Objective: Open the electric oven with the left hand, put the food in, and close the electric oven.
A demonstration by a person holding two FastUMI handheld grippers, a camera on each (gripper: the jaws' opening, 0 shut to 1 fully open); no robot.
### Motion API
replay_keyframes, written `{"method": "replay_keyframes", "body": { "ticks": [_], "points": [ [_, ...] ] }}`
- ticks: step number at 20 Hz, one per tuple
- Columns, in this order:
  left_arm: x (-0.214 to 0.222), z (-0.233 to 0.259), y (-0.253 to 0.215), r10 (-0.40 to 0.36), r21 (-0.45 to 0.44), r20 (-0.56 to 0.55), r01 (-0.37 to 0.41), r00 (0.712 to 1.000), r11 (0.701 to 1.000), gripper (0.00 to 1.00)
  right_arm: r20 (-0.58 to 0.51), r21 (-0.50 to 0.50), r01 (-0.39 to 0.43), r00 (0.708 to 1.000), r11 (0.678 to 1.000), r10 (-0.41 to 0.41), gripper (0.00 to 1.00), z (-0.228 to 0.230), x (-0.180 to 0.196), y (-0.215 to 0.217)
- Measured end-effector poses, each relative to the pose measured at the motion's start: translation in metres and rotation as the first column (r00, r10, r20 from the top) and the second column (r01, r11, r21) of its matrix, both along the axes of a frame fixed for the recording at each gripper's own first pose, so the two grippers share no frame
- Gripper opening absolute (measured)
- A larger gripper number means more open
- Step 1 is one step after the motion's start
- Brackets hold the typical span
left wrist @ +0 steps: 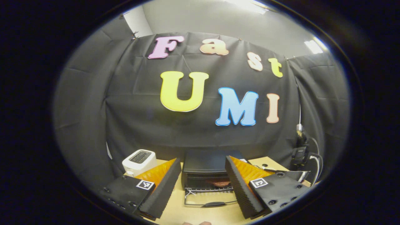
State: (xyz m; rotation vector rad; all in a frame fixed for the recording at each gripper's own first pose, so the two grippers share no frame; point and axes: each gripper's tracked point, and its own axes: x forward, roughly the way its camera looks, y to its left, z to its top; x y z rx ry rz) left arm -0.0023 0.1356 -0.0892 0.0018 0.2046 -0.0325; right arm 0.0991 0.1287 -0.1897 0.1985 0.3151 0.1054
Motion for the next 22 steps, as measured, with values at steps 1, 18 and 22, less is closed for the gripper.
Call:
{"method": "replay_keyframes", "body": {
  "ticks": [1,18,22],
  "points": [
    [0.002,0.002,-0.010,-0.013,0.001,0.006,0.013,1.000,1.000,0.91,0.043,-0.027,-0.014,0.999,1.000,0.015,0.56,0.020,-0.008,-0.003],
    [0.009,0.004,-0.103,-0.098,0.019,0.031,0.098,0.995,0.995,1.00,0.307,-0.135,0.055,0.952,0.989,-0.011,0.81,0.153,-0.089,-0.066],
    [0.013,-0.020,-0.105,-0.088,0.019,-0.022,0.088,0.996,0.996,0.96,0.295,-0.134,0.054,0.956,0.990,-0.012,0.81,0.151,-0.090,-0.071]
  ]
}}
